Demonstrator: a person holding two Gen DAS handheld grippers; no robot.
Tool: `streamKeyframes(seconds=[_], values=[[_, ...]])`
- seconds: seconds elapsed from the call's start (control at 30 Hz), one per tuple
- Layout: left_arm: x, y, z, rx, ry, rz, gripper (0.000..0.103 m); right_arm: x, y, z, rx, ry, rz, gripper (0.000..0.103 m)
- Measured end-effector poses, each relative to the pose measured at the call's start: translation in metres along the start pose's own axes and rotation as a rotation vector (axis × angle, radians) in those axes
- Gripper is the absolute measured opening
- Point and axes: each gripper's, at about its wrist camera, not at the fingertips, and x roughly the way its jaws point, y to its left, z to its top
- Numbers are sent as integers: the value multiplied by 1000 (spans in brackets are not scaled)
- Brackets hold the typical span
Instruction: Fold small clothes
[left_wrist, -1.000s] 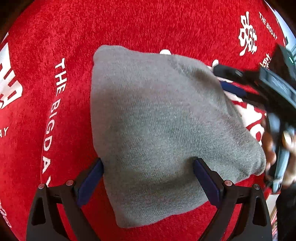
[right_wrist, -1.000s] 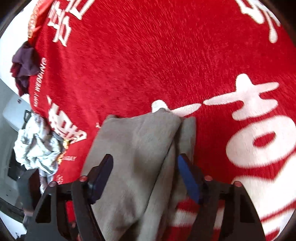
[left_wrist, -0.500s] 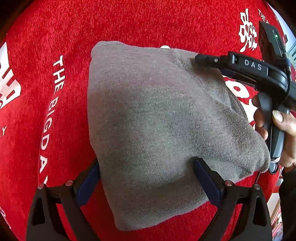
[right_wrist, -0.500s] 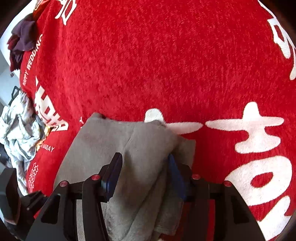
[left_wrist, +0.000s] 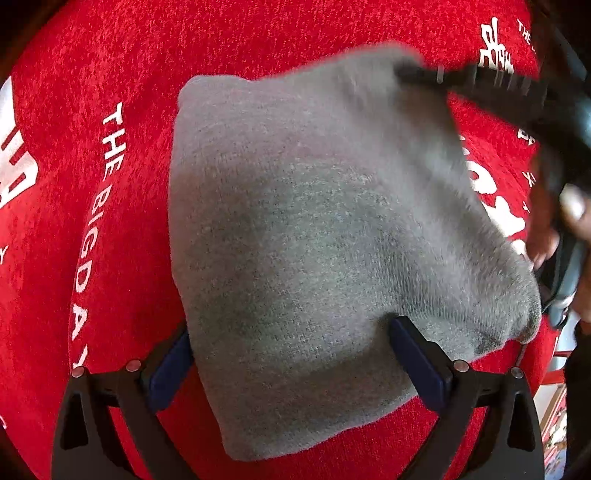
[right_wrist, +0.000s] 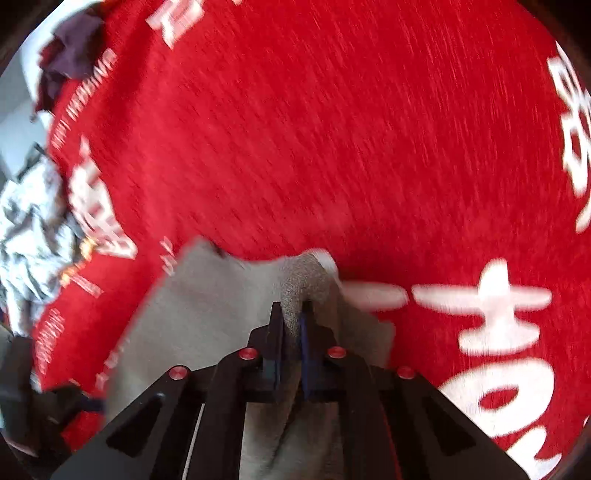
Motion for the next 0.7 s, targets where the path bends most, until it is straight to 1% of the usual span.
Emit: streamKeyframes(seconds=[0.03,0.07,0.1,0.17,0.2,0.23,0.3,0.37,0.43,0.47,0.5,0.53,0.57,0.6,0.67,0.7], values=[[1,0,0,1,2,3,101,0,-1,6,3,-10,2,8],[2,0,0,-3,4,3,101,9,-6,11,12,14,-11,8],[2,1,0,-10,8,0,101,22,-13,12,19,62,-32,8],[4,0,-1,-13,18,-4,101,50,-26,3,36,170,-57,8],[5,-1,-1,-9,19,0,101,57,-30,-3,44,202,-63,9],[4,-1,-2,-4,17,0,101,60,-33,-7,61,222,-57,14],[4,-1,-2,-4,18,-6,101,48,-41,-13,130,201,-15,16],[3,1,0,-11,25,-17,101,19,-48,-17,193,128,14,20],[-6,5,0,-12,9,-22,101,-14,-41,-25,181,79,43,23],[-13,7,-1,-13,-7,-20,101,-31,-31,-33,162,73,67,23],[-20,11,-3,-15,-24,-16,101,-47,-20,-45,143,80,93,30],[-24,14,-3,-20,-36,-14,101,-58,-10,-56,123,86,106,44],[-28,19,-4,-35,-48,-14,101,-65,-4,-65,109,90,103,53],[-28,25,-5,-54,-49,-14,101,-70,4,-74,94,92,98,66],[-28,33,-6,-103,-40,-30,101,-75,16,-90,82,112,117,67],[-27,39,-4,-135,-30,-51,101,-71,21,-94,83,127,129,67]])
